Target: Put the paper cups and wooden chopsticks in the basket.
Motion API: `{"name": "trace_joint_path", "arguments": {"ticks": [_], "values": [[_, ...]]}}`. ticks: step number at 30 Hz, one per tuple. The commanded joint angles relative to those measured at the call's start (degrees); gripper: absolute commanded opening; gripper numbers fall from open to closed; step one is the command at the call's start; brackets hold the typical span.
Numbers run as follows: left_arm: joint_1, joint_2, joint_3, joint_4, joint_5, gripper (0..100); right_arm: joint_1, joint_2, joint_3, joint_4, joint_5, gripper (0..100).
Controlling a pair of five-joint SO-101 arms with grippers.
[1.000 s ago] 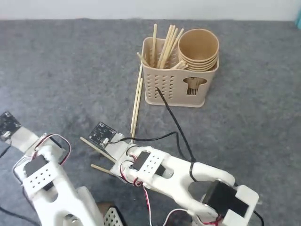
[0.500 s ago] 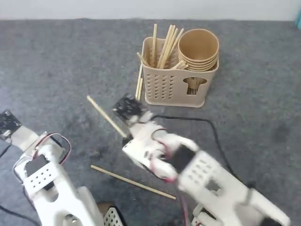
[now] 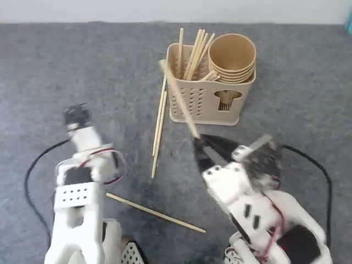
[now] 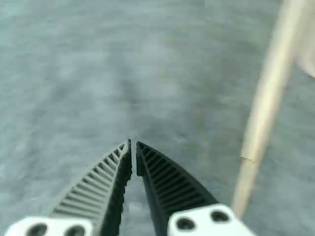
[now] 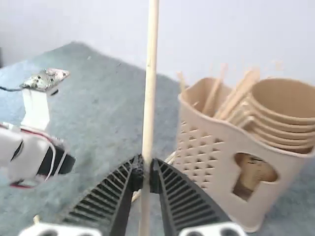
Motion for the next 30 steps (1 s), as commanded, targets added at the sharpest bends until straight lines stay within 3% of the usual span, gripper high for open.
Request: {"name": "trace_joint_path", "arguments": {"ticks": [1, 6, 20, 30], "values": [[11.43, -0.88, -11.21, 6.15, -0.53, 8, 4.18, -3.91, -2.46, 3.82, 0.79, 0.8], [13.63, 11.16, -22.29, 9.32, -0.26, 24, 7.96, -7.87, -0.53, 7.52, 0.70, 0.8], [14.07, 56.97, -50.24, 3.08, -0.70, 19, 10.33, -17.27, 7.38, 7.34, 0.70, 0.8], [14.86, 66.73, -58.77, 3.16, -3.78, 20, 10.33, -17.01, 7.56, 7.34, 0.70, 0.8]]}}
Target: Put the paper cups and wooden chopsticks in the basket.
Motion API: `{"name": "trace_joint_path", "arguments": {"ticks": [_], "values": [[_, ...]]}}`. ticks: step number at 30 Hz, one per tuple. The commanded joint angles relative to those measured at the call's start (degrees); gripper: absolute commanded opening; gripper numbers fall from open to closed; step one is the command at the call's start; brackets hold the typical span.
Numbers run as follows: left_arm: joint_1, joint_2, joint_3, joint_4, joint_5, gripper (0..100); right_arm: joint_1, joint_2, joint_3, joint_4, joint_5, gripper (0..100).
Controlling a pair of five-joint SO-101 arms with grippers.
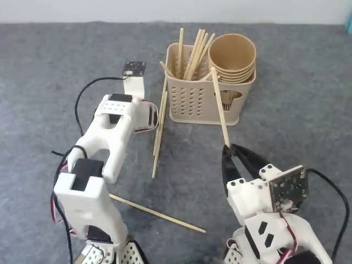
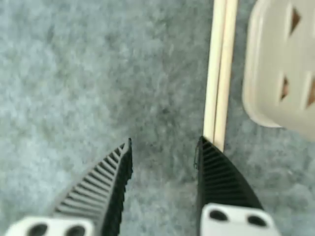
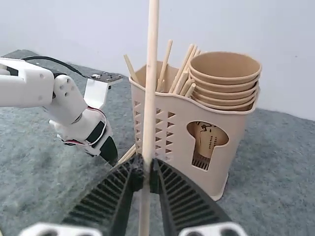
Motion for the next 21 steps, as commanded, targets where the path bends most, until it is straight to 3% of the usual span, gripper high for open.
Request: {"name": "trace_joint_path", "arguments": {"ticks": [1, 21], "values": [[1.67, -0.26, -3.12, -1.05, -1.76, 20, 0.31, 0.04, -0.18, -0.40, 0.70, 0.8], [2.37, -5.63, -2.77, -3.08, -1.67, 20, 0.31, 0.04, -0.18, -0.22, 0.70, 0.8]]}}
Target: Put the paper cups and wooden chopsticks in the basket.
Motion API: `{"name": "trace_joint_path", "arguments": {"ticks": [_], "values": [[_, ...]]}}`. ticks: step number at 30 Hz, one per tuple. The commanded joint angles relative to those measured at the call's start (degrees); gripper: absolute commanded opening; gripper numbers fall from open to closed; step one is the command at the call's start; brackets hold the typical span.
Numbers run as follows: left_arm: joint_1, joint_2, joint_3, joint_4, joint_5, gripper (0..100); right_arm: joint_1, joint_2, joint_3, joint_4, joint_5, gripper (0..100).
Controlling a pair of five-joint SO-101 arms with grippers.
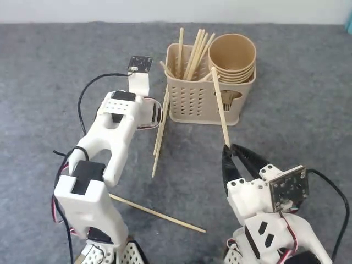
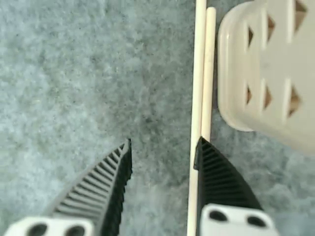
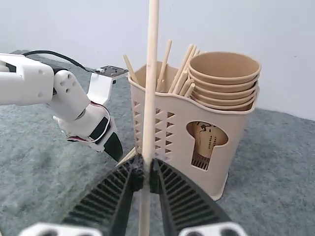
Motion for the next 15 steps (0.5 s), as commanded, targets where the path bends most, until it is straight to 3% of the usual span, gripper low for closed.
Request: {"name": "trace_joint_path", "arguments": {"ticks": [1, 8, 15], "values": [[0.62, -3.78, -1.89, -2.99, -0.44, 20, 0.22, 0.04, -0.18, -0.22, 0.70, 0.8], [0.70, 2.64, -2.51, -8.09, -0.53, 20, 0.22, 0.04, -0.18, -0.22, 0.70, 0.8], [2.64, 6.15, -5.85, -2.55, -0.62, 19, 0.04, 0.04, -0.18, -0.31, 0.70, 0.8]]}}
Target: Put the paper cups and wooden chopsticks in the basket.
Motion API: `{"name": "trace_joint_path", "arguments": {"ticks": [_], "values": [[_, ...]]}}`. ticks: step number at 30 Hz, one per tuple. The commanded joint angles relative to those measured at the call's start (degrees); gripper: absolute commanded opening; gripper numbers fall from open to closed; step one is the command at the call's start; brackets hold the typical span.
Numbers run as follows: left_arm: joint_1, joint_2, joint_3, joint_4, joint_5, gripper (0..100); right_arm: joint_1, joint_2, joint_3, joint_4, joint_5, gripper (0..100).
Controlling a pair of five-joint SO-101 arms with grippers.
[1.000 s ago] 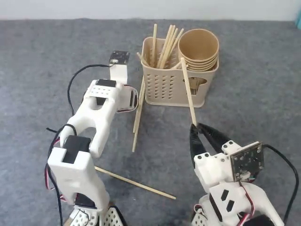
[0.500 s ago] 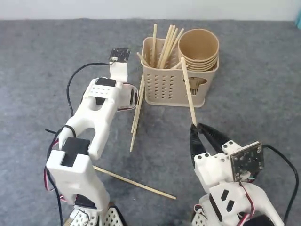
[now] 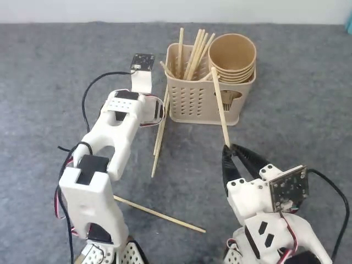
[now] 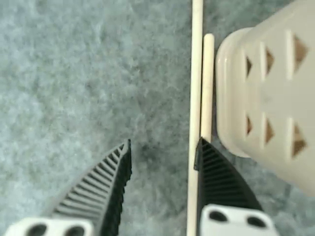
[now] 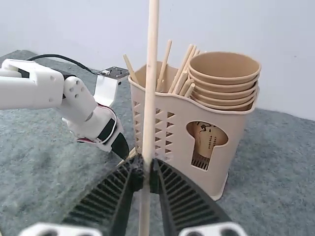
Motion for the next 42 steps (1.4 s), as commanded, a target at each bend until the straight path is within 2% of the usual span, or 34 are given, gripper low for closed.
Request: {"name": "trace_joint_path", "arguments": {"ticks": [1, 3, 7, 13, 17, 21, 26, 32, 35, 38, 42], "values": [[2.20, 0.62, -2.42, 2.11, -0.62, 19, 0.04, 0.04, -0.18, -0.31, 0.70, 0.8], [2.11, 0.79, -2.42, 2.20, -0.53, 16, 0.13, 0.04, -0.18, -0.22, 0.70, 0.8], [1.93, 0.79, -2.51, 2.02, -0.53, 0, 0.13, 0.04, -0.18, -0.31, 0.70, 0.8], [-0.26, -2.37, -1.80, 2.37, -0.35, 1, -0.04, 0.04, -0.18, -0.57, 0.70, 0.8], [-1.49, -6.95, 2.24, 1.67, -0.62, 1, 0.22, 0.13, -0.18, -5.93, 0.70, 0.8], [-2.11, -12.40, 9.27, -4.66, -0.62, 1, -0.04, 0.13, -0.18, -16.04, 0.70, 0.8], [-2.11, -23.21, 23.87, -18.99, -0.62, 1, -0.04, 0.22, 2.46, -27.82, 0.70, 0.8], [-1.58, -34.20, 38.90, -34.29, -0.62, 1, -0.04, 0.22, 13.36, -46.02, 0.70, 0.8], [-1.58, -35.34, 41.19, -38.24, -0.62, 1, 0.04, 0.22, 18.73, -56.75, 0.79, 0.9], [-1.93, -35.25, 41.27, -38.95, -0.62, 1, 0.04, 0.31, 23.30, -67.74, 1.14, 0.9], [-2.11, -35.25, 41.36, -41.05, -0.62, 1, 0.04, 3.74, 24.97, -77.23, 1.14, 0.9]]}}
